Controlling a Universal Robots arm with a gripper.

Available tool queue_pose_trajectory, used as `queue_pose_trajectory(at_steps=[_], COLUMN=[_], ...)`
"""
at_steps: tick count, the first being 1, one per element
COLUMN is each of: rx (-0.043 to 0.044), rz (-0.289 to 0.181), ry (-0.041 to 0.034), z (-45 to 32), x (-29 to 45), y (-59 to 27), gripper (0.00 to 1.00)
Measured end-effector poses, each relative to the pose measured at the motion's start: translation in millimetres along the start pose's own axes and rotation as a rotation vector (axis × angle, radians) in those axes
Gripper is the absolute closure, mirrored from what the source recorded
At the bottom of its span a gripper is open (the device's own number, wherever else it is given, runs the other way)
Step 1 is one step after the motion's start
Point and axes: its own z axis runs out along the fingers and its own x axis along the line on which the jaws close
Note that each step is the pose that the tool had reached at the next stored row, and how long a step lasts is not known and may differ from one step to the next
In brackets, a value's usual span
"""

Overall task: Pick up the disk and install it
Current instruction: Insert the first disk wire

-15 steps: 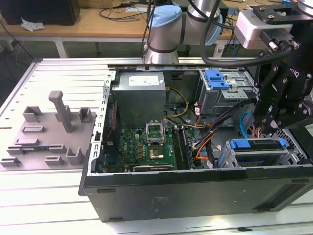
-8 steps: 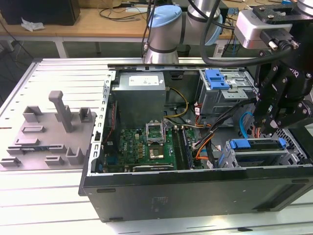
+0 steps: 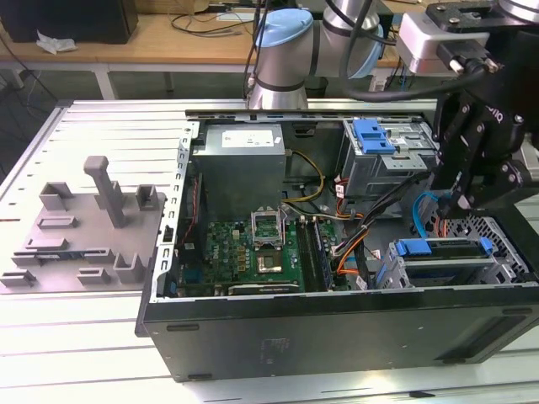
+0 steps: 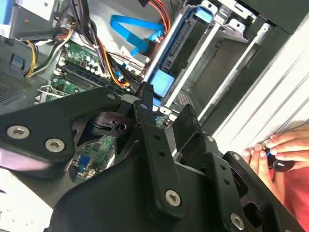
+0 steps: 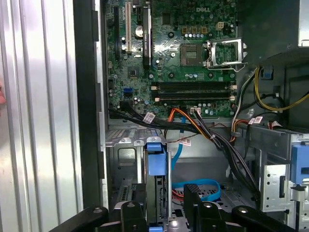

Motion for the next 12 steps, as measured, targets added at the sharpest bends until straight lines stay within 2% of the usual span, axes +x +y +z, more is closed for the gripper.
queue_pose_trajectory(at_steps=[8,12], rx=[0.0004,0.0009], rz=[0.009,0.021], ry=[0.0037,0.0061], z=[1.5,2.3], x=[-20.9,-28.0], y=[-3.7,-8.5], gripper=[0.56,0.56])
